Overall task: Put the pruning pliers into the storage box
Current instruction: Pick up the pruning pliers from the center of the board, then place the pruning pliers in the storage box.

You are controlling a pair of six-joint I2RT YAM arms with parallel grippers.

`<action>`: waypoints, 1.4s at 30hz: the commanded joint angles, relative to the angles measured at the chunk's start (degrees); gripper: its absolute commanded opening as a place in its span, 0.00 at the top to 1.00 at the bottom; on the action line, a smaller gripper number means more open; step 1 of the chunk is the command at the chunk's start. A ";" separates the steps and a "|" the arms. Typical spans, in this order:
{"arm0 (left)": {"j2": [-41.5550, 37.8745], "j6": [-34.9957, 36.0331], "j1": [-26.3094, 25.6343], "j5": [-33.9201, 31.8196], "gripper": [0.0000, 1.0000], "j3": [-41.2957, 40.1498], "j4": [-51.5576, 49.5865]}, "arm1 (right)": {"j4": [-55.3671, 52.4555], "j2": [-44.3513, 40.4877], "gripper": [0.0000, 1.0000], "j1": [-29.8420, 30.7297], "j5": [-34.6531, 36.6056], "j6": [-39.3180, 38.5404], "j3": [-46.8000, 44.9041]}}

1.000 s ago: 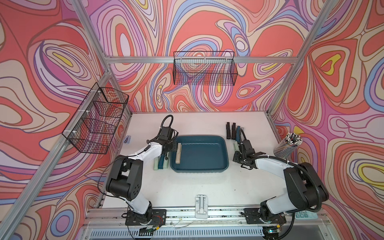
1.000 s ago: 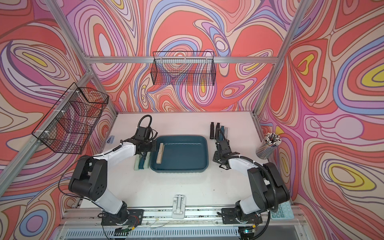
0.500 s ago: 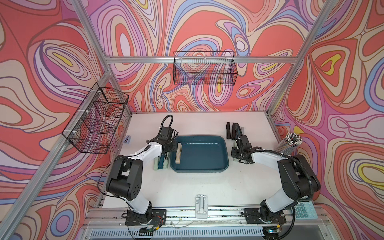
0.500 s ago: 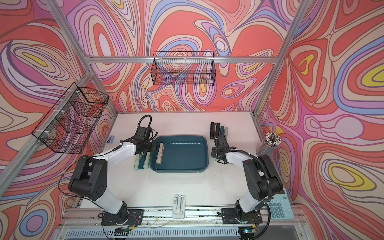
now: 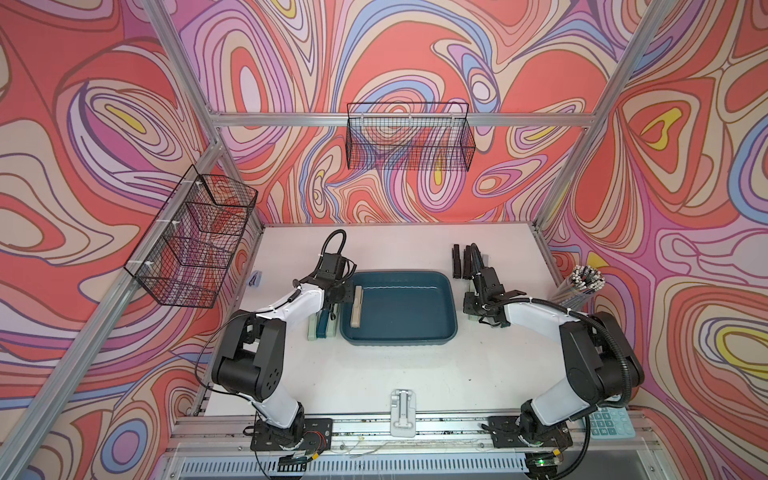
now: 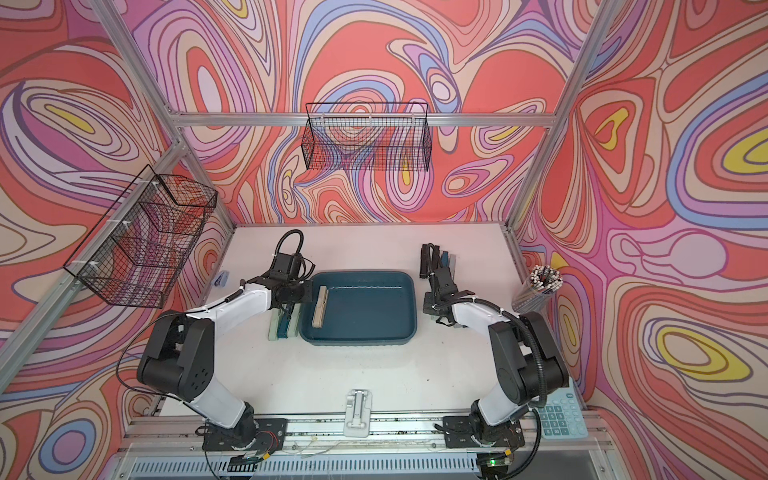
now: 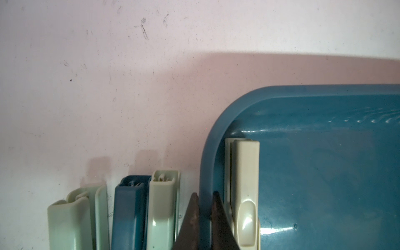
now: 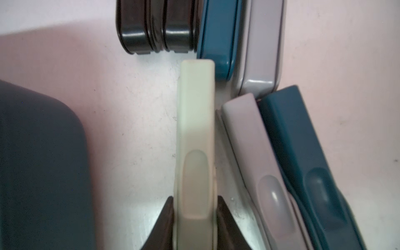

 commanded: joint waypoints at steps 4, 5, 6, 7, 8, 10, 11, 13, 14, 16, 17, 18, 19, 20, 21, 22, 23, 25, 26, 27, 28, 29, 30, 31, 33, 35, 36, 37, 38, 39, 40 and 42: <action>-2.02 0.29 0.44 -0.50 0.89 -0.07 -3.89 | -3.27 -4.18 0.77 -0.08 1.63 -1.68 5.83; -2.25 0.25 0.37 -0.60 0.88 -0.14 -4.14 | -3.84 -4.75 0.77 0.00 1.56 -1.64 6.51; -2.42 0.22 0.37 -0.61 0.88 -0.21 -4.35 | -4.06 -5.42 0.78 0.23 1.57 -1.68 7.10; -2.72 0.20 0.43 -0.63 0.88 -0.40 -4.32 | -4.53 -6.19 0.78 0.76 1.98 -1.66 7.79; -2.91 0.14 0.37 -0.66 0.88 -0.63 -4.34 | -4.90 -6.98 0.78 1.51 2.60 -1.53 8.50; -3.13 -0.05 0.41 -0.43 0.88 -1.11 -4.29 | -5.74 -7.72 0.78 3.52 4.07 -1.11 9.92; -3.18 -0.14 0.41 -0.26 0.88 -1.42 -4.22 | -6.10 -7.99 0.78 4.89 4.79 -0.81 10.61; -3.01 -0.38 0.39 -0.08 0.88 -1.77 -4.10 | -6.55 -8.16 0.78 7.52 5.55 0.37 11.60; -2.92 -0.45 0.42 0.03 0.88 -1.94 -4.15 | -6.48 -8.07 0.78 9.08 5.60 1.20 12.04; -2.83 -0.65 0.38 0.11 0.87 -2.17 -3.96 | -6.22 -7.62 0.78 12.02 5.52 3.01 12.82; -2.83 -0.67 0.37 0.10 0.87 -2.17 -3.92 | -5.82 -7.20 0.78 13.70 5.51 3.93 13.30; -2.83 -0.67 0.40 0.18 0.87 -2.17 -3.94 | -5.43 -6.71 0.78 15.13 5.56 4.53 13.71; -2.91 -0.67 0.37 0.19 0.88 -2.17 -3.84 | -5.08 -5.87 0.78 16.68 5.38 5.28 14.21; -2.92 -0.67 0.43 0.19 0.88 -2.17 -3.74 | -4.55 -5.11 0.78 17.94 5.09 5.89 14.70; -3.00 -0.72 0.38 0.26 0.89 -2.25 -3.54 | -3.78 -4.07 0.78 19.33 4.82 6.57 15.06; -2.92 -0.83 0.40 0.36 0.90 -2.35 -3.28 | -2.98 -2.89 0.78 20.67 4.35 7.41 15.36; -2.92 -0.93 0.41 0.36 0.90 -2.34 -3.08 | -2.08 -1.99 0.78 21.81 3.87 8.18 15.58; -2.92 -1.30 0.36 0.62 0.92 -2.68 -2.49 | 0.29 0.49 0.78 24.33 3.09 10.14 15.88; -2.88 -1.46 0.37 0.79 0.92 -2.93 -2.04 | 1.45 1.54 0.78 25.45 2.69 11.01 16.02; -2.79 -1.72 0.30 1.09 0.92 -3.04 -1.87 | 2.58 3.20 0.78 26.78 2.11 12.04 16.38; -2.75 -1.83 0.21 1.18 0.93 -3.13 -1.79 | 3.28 4.65 0.78 27.78 1.76 12.97 16.79; -2.74 -1.98 0.15 1.19 0.93 -3.14 -1.62 | 3.97 5.57 0.78 28.62 1.63 13.54 16.98; -2.74 -2.15 0.03 1.40 0.93 -3.22 -1.46 | 4.98 7.11 0.78 29.75 1.27 14.34 17.20; -2.74 -2.25 -0.07 1.43 0.93 -3.22 -1.33 | 5.83 8.77 0.78 30.72 0.72 15.22 17.66; -2.59 -2.49 -0.30 1.55 0.94 -3.09 -1.31 | 7.09 11.50 0.78 32.10 0.20 16.64 18.40; -2.44 -2.67 -0.63 1.58 0.94 -2.88 -1.21 | 7.87 14.12 0.78 33.44 0.03 17.74 19.60; -2.39 -2.76 -0.92 1.50 0.94 -2.66 -1.33 | 8.49 15.38 0.78 34.10 0.37 18.34 20.13; -2.35 -2.91 -1.11 1.36 0.94 -2.56 -1.38 | 8.80 16.39 0.77 34.32 0.26 18.89 20.55; -2.32 -3.03 -1.25 1.47 0.94 -2.61 -1.04 | 9.18 17.35 0.78 34.56 0.19 19.58 20.94; -2.24 -3.16 -1.43 1.56 0.94 -2.48 -0.97 | 9.70 18.35 0.77 34.61 0.10 20.28 21.23; -2.17 -3.37 -1.68 1.52 0.94 -2.31 -1.00 | 10.25 19.12 0.77 34.64 -0.18 20.88 21.49; -1.92 -3.53 -2.20 1.37 0.94 -2.12 -1.03 | 10.84 20.62 0.77 34.72 -0.65 21.58 22.56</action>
